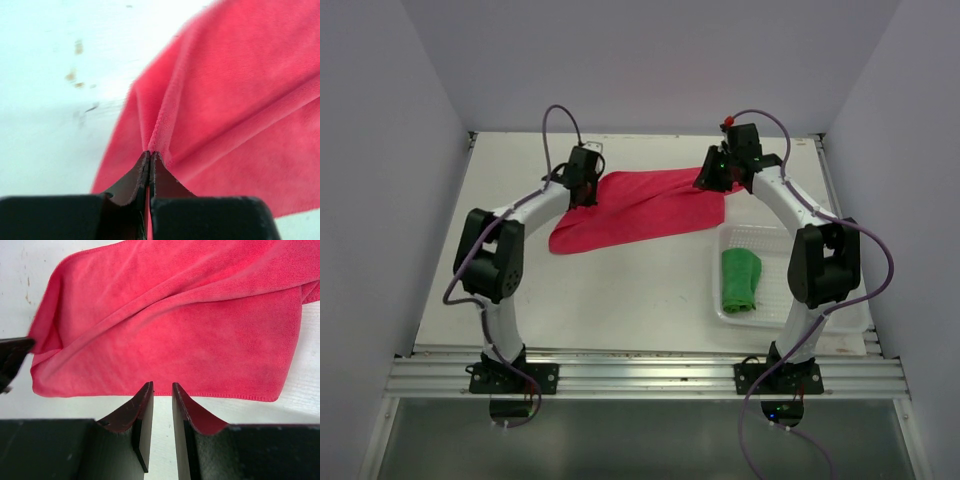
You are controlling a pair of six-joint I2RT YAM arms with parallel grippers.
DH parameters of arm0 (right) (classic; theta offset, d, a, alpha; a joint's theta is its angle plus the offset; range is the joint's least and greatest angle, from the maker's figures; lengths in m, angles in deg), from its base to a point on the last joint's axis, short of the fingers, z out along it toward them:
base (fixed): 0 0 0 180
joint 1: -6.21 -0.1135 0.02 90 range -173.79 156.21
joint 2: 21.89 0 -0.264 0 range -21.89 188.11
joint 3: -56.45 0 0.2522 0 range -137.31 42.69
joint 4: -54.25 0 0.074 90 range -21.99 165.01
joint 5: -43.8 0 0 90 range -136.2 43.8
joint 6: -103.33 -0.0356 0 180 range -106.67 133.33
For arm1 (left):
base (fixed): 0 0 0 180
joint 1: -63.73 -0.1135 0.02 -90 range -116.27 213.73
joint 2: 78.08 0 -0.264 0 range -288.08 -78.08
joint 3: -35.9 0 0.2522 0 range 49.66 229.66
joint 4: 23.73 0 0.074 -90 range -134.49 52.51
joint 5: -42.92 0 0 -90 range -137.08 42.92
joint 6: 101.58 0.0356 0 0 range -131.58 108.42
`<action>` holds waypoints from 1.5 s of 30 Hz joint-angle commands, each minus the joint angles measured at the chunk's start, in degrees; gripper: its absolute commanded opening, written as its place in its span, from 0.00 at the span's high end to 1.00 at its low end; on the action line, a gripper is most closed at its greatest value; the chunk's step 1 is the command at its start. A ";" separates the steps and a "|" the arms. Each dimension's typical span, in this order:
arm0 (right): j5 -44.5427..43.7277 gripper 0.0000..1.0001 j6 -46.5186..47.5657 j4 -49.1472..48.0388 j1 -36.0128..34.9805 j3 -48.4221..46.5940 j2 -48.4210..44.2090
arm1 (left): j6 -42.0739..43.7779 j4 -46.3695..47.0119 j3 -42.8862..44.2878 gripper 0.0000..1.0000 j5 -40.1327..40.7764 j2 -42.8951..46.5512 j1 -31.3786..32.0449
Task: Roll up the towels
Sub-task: Flatten the towel
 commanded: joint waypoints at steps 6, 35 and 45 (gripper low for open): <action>-2.58 0.75 1.09 2.96 -0.76 -5.41 0.79 | -0.48 -2.86 -13.27 1.00 6.41 25.03 -6.18; -19.20 0.62 -1.36 17.38 -7.44 -44.67 29.77 | -7.52 -5.14 -32.61 1.00 12.30 56.34 -10.75; -19.37 0.68 -0.93 17.03 -11.04 -41.03 32.44 | -7.17 0.22 -33.50 1.00 8.17 54.23 -10.75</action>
